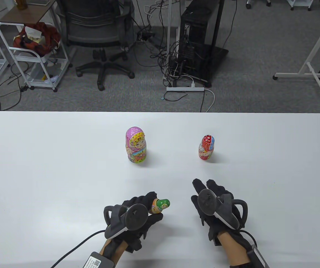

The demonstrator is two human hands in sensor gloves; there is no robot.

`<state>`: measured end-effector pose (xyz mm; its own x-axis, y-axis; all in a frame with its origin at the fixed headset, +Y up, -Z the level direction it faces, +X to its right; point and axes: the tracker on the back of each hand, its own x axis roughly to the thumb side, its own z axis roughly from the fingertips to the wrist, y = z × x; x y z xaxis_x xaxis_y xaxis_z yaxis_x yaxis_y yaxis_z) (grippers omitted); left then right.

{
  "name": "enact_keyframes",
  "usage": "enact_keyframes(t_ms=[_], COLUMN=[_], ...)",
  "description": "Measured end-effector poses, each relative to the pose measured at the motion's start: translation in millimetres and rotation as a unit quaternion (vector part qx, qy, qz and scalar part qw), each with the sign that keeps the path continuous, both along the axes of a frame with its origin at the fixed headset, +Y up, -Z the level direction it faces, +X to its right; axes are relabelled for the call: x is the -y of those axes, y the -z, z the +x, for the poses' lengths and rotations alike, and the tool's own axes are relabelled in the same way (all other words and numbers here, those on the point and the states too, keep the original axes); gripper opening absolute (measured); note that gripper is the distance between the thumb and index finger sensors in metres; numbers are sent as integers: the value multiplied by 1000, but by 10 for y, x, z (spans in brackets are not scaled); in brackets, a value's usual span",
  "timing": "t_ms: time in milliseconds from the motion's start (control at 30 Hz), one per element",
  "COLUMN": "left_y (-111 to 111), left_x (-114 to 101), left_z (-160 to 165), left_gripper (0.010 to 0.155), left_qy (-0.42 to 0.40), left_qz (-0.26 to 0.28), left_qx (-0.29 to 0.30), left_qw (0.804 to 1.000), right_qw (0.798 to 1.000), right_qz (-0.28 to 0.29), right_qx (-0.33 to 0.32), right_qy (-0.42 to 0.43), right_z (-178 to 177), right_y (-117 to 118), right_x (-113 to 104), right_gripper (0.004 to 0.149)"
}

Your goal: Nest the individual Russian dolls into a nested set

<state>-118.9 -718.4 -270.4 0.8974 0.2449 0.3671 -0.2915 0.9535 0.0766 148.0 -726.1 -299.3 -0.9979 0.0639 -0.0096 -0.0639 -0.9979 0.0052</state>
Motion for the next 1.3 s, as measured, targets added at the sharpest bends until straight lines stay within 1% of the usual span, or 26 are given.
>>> enact_keyframes(t_ms=[100,167,300,500,767,900,967,1033,1067,1100,1167,1233,1300], left_y=[0,-3,-6,-8,6,17,17,19,19,19,21,34,41], left_x=[5,5,15,21,22,27,25,26,25,25,39,53,58], left_z=[12,19,30,22,-13,-28,-33,-38,-40,-41,-45,-48,-59], left_gripper=[80,80,80,80,80,80,80,80,80,80,80,80,80], left_qy=[8,10,11,10,6,6,6,6,7,7,10,20,22], left_qz=[-1,0,-3,-11,-17,-19,-20,-21,-22,-22,-26,-29,-29], left_qx=[5,6,7,3,-7,-10,-11,-12,-13,-13,-15,-16,-18], left_qw=[1000,1000,1000,1000,1000,1000,1000,1000,1000,1000,1000,999,999], right_qw=[998,998,996,996,996,997,998,994,989,983,953,938,932], right_qz=[-59,-62,-82,-75,-81,-68,-58,-45,-45,-50,-59,-54,-35], right_qx=[9,23,28,26,25,20,12,-12,-32,-48,-107,-137,-159], right_qy=[-9,-21,-18,-31,-23,3,25,100,140,172,279,314,324], right_z=[27,41,60,46,70,90,96,98,97,95,56,4,-54], right_y=[48,67,90,120,146,136,125,104,96,91,65,42,8], right_x=[158,212,307,324,317,259,215,139,111,98,62,19,-29], right_gripper=[61,61,58,52,53,53,54,54,54,55,55,55,55])
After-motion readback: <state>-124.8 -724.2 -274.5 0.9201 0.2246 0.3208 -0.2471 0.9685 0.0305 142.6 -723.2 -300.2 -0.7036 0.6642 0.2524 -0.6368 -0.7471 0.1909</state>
